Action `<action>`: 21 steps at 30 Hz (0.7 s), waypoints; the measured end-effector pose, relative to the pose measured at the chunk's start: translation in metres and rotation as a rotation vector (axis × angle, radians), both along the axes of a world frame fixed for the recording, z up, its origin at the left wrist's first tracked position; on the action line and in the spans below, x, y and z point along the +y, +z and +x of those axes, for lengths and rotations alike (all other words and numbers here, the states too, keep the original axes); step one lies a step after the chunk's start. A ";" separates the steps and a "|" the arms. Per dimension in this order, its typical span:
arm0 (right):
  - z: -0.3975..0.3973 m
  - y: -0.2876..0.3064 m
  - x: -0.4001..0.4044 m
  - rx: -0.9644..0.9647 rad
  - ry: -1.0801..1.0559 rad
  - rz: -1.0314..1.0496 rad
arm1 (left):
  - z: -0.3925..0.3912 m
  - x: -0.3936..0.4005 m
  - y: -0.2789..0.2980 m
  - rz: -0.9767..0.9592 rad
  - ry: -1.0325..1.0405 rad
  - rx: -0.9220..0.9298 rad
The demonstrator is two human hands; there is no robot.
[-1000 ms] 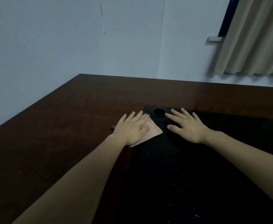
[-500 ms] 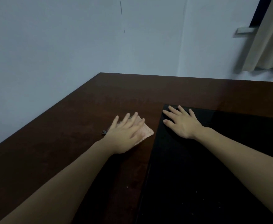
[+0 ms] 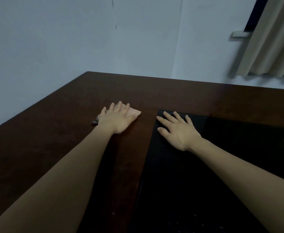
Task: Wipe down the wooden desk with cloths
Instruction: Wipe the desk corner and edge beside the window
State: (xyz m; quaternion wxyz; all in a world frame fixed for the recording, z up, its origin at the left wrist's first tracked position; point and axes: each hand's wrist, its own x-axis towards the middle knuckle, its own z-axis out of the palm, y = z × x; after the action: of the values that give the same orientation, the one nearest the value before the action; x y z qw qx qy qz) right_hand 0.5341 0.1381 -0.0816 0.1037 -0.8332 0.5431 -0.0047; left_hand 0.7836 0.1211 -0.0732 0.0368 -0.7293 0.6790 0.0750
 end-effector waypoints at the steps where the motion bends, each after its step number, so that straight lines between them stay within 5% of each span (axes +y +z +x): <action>1: 0.001 0.000 0.000 -0.006 0.003 0.001 | -0.005 0.006 0.000 -0.004 -0.039 -0.003; 10: -0.001 0.001 -0.001 -0.003 0.004 0.009 | 0.004 0.095 -0.002 0.056 -0.430 0.051; 21: -0.001 0.001 -0.001 -0.010 -0.001 -0.002 | 0.005 0.002 0.002 0.025 0.064 0.025</action>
State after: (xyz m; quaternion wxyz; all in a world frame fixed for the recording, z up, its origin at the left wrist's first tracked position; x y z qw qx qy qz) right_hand 0.5330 0.1375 -0.0810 0.1055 -0.8331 0.5429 -0.0097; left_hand 0.7886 0.1227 -0.0714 0.0351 -0.7491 0.6548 0.0936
